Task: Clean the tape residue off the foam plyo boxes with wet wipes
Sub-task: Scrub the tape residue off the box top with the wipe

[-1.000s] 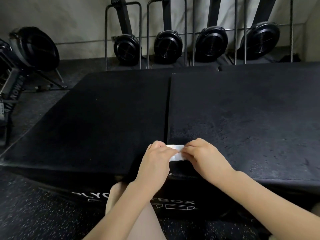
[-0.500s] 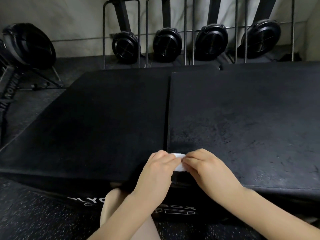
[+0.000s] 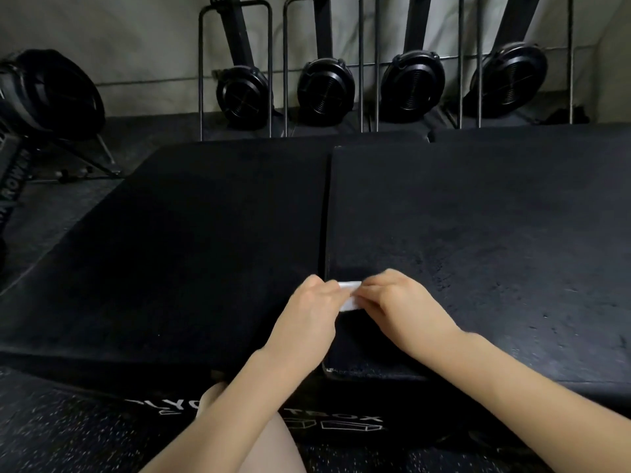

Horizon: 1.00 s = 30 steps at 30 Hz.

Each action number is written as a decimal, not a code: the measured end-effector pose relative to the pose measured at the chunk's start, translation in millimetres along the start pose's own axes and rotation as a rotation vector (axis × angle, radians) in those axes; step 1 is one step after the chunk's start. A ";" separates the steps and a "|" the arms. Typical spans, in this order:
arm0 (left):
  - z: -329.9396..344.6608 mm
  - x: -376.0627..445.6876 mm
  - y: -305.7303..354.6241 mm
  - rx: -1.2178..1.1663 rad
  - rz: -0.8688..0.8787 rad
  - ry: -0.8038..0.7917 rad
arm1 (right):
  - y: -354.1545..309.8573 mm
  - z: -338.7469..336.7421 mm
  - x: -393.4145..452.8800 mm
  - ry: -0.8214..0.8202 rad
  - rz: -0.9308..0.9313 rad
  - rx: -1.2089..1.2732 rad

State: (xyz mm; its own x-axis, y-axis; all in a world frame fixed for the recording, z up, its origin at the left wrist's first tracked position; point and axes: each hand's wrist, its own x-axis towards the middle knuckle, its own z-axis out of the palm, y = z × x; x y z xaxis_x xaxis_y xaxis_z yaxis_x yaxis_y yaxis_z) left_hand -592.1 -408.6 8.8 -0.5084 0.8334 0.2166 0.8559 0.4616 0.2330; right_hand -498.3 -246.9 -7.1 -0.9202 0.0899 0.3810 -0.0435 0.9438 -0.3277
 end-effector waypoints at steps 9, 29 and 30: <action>13.5 15.5 -16.9 0.031 0.063 0.026 | 13.5 15.3 13.9 0.003 0.020 -0.039; 20.5 59.6 -36.7 0.020 -0.055 -0.032 | 34.6 -6.2 57.5 -0.178 0.034 0.008; 20.2 52.4 -34.5 0.011 -0.027 -0.033 | 31.8 -4.9 51.9 -0.177 0.009 -0.026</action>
State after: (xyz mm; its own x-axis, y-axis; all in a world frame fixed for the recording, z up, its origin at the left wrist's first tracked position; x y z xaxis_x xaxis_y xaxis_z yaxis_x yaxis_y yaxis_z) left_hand -646.3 -374.7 -7.1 -0.5277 0.8303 0.1790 0.8433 0.4870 0.2273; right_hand -545.6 -210.7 6.5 -0.9747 0.0433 0.2191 -0.0267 0.9513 -0.3070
